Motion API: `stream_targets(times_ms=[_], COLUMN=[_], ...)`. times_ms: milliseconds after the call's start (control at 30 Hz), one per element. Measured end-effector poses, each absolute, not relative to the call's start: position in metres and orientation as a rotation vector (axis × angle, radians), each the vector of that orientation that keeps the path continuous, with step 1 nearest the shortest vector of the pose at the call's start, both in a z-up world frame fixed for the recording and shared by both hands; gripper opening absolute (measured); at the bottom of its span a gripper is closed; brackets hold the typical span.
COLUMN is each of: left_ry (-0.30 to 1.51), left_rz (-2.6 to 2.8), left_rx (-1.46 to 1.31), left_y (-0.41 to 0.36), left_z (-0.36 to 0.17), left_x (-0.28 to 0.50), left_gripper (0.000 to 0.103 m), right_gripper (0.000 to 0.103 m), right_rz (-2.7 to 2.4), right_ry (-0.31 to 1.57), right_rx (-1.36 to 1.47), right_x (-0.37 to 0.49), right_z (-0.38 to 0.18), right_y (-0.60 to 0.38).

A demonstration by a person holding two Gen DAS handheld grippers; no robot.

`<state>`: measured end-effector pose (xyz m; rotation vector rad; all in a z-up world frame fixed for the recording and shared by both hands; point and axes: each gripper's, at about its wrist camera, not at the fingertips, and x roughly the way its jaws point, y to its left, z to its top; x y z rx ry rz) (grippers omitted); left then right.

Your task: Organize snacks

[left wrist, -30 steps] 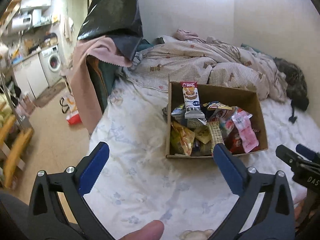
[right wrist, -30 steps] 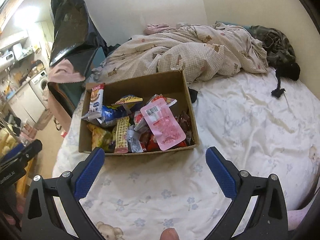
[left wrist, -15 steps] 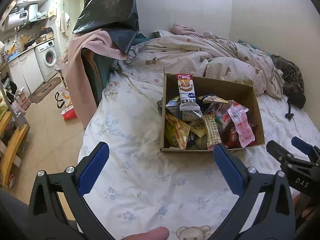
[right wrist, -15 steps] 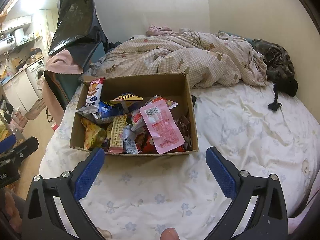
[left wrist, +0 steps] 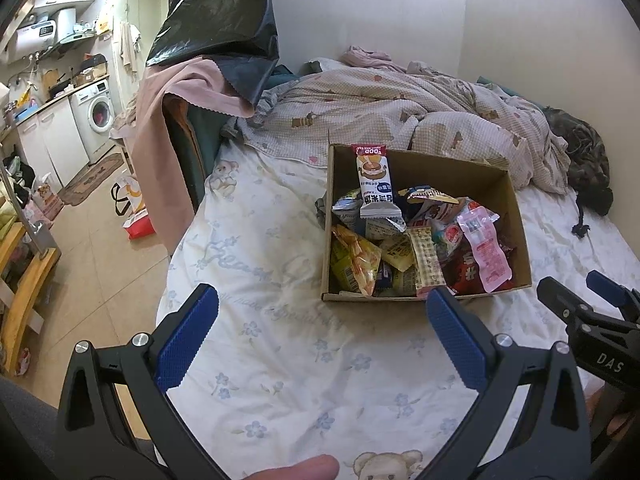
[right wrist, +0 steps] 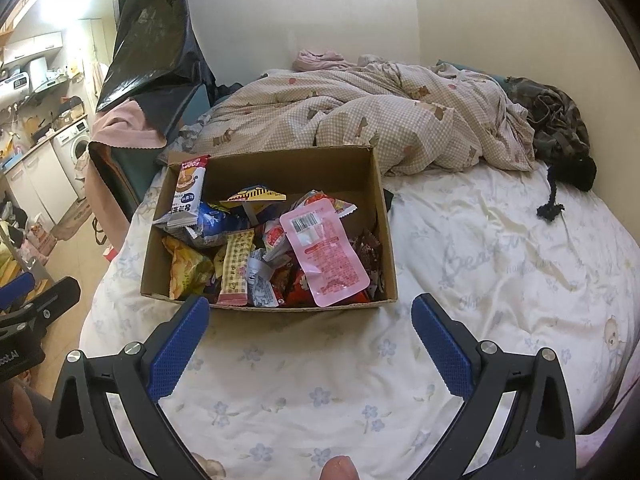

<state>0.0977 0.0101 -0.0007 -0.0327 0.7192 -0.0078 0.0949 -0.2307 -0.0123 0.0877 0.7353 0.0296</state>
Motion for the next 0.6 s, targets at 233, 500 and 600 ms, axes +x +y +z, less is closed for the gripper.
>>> stream_targets(times_ms=[233,500,600], left_ry=[0.718,0.724,0.724], left_rz=[-0.012,-0.01,-0.011], left_rx=[-0.036,-0.04,-0.038], left_y=[0.0109,0.0126,0.0125], left_z=[0.0002,0.0007,0.0006], left_x=[0.0966,0.0966,0.0968], left_gripper=[0.103,0.103,0.103], right_gripper=[0.103,0.103,0.103], right_rz=[0.026,0.03,0.03], right_ry=[0.737,0.735,0.732], right_rx=[0.085,0.074,0.073], right_x=[0.0946,0.0938,0.0934], right_z=[-0.0118,-0.0106,-0.0096], right_y=[-0.2304,-0.2291,-0.2295])
